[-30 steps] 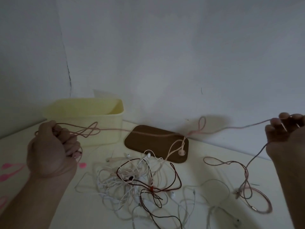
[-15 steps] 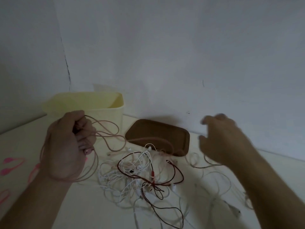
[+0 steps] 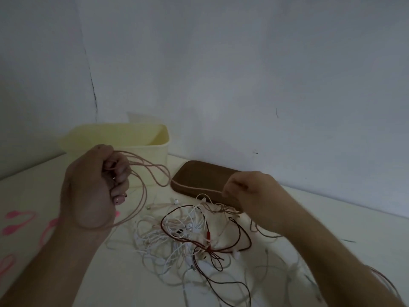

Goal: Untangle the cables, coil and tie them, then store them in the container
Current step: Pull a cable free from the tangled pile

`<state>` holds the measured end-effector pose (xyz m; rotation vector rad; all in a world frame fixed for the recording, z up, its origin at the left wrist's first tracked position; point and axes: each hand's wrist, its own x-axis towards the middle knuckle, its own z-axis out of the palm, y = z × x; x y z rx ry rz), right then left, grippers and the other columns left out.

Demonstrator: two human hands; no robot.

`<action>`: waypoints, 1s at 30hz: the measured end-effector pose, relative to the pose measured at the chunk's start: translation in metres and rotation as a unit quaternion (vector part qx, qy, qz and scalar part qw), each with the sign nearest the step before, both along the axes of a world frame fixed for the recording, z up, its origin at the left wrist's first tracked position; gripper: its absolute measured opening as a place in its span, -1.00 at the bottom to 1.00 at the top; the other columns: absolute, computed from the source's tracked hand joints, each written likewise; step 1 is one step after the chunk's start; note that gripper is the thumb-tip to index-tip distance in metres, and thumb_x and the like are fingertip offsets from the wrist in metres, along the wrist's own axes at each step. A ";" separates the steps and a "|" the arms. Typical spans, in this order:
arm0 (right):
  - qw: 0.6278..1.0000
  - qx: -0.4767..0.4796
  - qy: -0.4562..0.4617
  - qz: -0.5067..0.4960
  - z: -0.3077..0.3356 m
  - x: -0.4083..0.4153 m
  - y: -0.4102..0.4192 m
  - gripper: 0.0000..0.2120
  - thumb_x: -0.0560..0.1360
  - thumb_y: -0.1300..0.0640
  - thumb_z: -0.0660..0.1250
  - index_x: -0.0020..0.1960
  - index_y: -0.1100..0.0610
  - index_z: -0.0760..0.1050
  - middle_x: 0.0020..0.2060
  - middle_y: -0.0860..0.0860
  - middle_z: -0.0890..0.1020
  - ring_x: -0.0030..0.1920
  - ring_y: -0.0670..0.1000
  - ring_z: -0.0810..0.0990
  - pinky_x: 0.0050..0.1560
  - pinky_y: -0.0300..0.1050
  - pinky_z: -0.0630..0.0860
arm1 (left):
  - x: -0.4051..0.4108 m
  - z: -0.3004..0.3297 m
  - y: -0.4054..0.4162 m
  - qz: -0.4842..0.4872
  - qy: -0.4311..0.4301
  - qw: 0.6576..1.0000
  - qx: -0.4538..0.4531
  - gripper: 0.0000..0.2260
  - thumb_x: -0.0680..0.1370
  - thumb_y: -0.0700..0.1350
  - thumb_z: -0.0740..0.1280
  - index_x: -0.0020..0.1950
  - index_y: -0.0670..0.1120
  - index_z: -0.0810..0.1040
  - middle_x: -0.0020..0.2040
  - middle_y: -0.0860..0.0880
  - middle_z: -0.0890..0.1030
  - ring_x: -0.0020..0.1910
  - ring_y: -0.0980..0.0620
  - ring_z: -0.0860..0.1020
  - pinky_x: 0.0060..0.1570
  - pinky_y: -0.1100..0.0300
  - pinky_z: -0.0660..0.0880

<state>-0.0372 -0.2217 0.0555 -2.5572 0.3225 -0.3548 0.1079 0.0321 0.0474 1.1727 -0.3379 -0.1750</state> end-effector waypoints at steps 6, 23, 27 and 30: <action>0.986 -0.040 0.138 0.080 0.003 -0.011 -0.011 -0.91 0.59 -0.04 0.47 -0.10 -0.14 0.69 -0.10 -0.13 0.67 -0.09 -0.13 0.65 -0.03 -0.20 0.60 | 0.000 -0.006 0.001 0.049 -0.024 0.999 -0.003 -0.69 0.62 0.00 0.13 -0.33 0.03 0.32 -0.35 0.03 0.32 -0.57 0.06 0.14 -0.43 0.18 0.00; 0.949 0.233 -0.213 -0.011 0.041 -0.034 -0.021 -0.81 0.70 0.23 0.31 -0.07 0.23 0.59 -0.39 0.08 0.62 -0.35 0.17 0.65 -0.13 0.20 0.72 | -0.010 -0.002 0.007 -0.074 0.061 0.994 -0.058 -0.52 0.66 -0.01 0.10 -0.47 0.01 0.10 -0.44 -0.01 0.05 -0.56 0.07 0.11 -0.52 0.22 0.06; 0.937 0.261 -0.230 0.007 0.046 -0.038 -0.011 -0.81 0.70 0.19 0.33 -0.03 0.27 0.61 -0.27 0.18 0.72 -0.24 0.30 0.70 -0.01 0.42 0.68 | -0.018 -0.006 -0.004 -0.050 -0.012 0.995 0.089 -0.50 0.63 0.02 0.26 -0.47 0.03 0.18 -0.46 -0.02 0.02 -0.55 0.03 0.07 -0.47 0.19 0.02; 0.944 0.258 -0.203 0.036 0.045 -0.037 0.006 -0.84 0.68 0.18 0.37 -0.04 0.23 0.63 -0.26 0.14 0.75 -0.32 0.29 0.68 -0.22 0.32 0.68 | -0.030 -0.010 -0.015 -0.015 -0.095 0.987 0.128 -0.73 0.65 -0.04 0.33 -0.24 -0.04 0.45 -0.51 0.02 0.17 -0.50 0.03 0.13 -0.40 0.14 0.02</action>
